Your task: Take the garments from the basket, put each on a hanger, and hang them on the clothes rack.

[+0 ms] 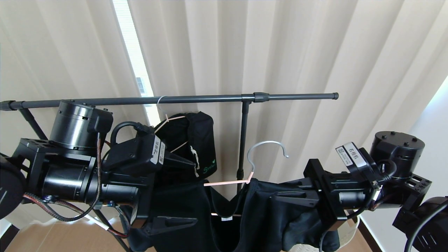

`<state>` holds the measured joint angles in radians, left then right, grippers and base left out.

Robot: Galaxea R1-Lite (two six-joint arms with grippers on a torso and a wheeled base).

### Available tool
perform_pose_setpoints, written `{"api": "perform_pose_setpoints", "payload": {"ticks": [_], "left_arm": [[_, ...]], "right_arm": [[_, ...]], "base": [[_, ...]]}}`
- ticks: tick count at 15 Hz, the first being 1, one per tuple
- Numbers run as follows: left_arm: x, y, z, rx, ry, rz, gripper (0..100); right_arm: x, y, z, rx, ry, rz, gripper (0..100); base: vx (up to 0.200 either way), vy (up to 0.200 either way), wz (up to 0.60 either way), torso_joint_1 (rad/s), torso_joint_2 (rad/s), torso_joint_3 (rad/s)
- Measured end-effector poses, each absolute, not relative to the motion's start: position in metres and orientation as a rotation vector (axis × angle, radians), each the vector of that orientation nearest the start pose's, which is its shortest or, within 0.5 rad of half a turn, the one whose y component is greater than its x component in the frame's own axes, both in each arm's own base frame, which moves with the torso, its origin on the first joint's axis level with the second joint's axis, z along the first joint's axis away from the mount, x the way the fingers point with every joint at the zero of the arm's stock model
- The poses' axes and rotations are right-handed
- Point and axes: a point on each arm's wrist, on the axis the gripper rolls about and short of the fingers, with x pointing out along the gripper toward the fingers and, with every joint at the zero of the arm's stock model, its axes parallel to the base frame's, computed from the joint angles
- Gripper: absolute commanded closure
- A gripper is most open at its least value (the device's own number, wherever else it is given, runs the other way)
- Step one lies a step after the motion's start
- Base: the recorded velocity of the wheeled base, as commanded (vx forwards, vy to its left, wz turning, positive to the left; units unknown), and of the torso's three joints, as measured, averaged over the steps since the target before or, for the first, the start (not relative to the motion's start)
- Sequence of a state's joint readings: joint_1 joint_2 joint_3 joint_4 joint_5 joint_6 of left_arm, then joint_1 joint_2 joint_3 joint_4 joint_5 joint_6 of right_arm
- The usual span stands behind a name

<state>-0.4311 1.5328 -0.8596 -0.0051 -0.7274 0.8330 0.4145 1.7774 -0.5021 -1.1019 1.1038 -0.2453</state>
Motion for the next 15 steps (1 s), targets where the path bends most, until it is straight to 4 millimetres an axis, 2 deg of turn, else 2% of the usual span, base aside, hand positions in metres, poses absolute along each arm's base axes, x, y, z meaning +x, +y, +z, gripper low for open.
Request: {"api": "perform_pose_setpoints", "payload": {"ticks": [1, 2, 13, 14, 15], "left_arm": [[0.2204, -0.1189, 0.1875, 0.605, 0.202, -1.325, 0], [0.2216, -0.1198, 0.1856, 0.604, 0.211, -1.326, 100], [0.2204, -0.1199, 0.1859, 0.590, 0.218, -1.325, 100], [0.2200, -0.1196, 0.1864, 0.590, 0.218, -1.324, 100], [0.2196, -0.1190, 0.1867, 0.589, 0.218, -1.321, 100]], "right_arm": [[0.2418, 0.1288, 0.1333, -0.132, -0.008, 1.527, 100], [0.2416, 0.1287, 0.1338, -0.132, -0.010, 1.527, 100], [0.2407, 0.1287, 0.1366, -0.162, -0.063, 1.520, 100], [0.2403, 0.1282, 0.1355, -0.165, -0.062, 1.518, 0], [0.2401, 0.1278, 0.1354, -0.166, -0.064, 1.515, 0]], "base": [[0.000, 0.000, 0.00, 0.000, 0.00, 0.000], [0.000, 0.000, 0.00, 0.000, 0.00, 0.000], [0.000, 0.000, 0.00, 0.000, 0.00, 0.000], [0.000, 0.000, 0.00, 0.000, 0.00, 0.000], [0.000, 0.000, 0.00, 0.000, 0.00, 0.000]]}}
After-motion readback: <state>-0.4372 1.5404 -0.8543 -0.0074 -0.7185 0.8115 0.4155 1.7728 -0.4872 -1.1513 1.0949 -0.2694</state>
